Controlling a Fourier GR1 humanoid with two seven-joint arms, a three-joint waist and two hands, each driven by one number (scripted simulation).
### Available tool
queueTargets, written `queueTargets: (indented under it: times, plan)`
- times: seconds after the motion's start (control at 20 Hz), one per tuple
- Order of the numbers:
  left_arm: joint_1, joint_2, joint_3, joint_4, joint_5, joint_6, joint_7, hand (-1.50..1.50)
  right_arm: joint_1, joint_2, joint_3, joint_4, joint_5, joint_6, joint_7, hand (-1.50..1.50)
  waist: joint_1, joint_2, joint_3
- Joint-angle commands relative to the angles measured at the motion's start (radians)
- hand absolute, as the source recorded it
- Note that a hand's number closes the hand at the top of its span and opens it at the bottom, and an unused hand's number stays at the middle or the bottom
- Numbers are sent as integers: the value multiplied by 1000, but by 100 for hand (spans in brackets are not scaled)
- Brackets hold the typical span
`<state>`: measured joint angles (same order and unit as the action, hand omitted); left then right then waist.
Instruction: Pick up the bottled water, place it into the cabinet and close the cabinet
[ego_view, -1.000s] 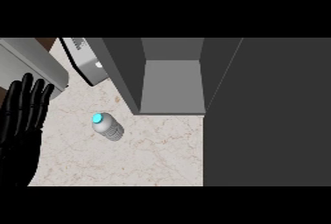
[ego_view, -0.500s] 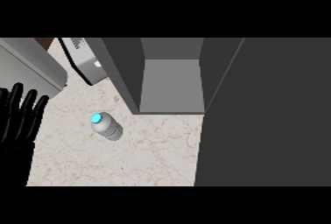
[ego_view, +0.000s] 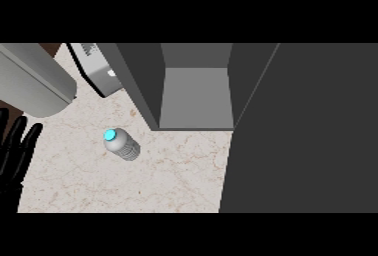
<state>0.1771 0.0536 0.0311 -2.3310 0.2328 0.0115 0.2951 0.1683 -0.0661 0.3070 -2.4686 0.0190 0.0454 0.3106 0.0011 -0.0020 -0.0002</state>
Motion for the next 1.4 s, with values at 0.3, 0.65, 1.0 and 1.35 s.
queueTargets:
  times: [0.3,0.65,1.0,1.35]
  plan:
    - [14,43,44,66,-13,-53,21,-150,23,-1,82,-55,71,-31,15,-150,-2,1,0]
    - [6,34,74,246,-39,-93,-103,-150,40,-20,120,-148,80,-62,108,-150,-6,0,-1]
    - [-110,6,72,468,-106,-56,-179,-150,4,-15,193,-98,144,-108,100,-150,-9,1,-1]
    - [-132,42,129,669,-92,-106,-264,-150,-1,-37,193,-106,134,-129,106,-150,-11,1,-1]
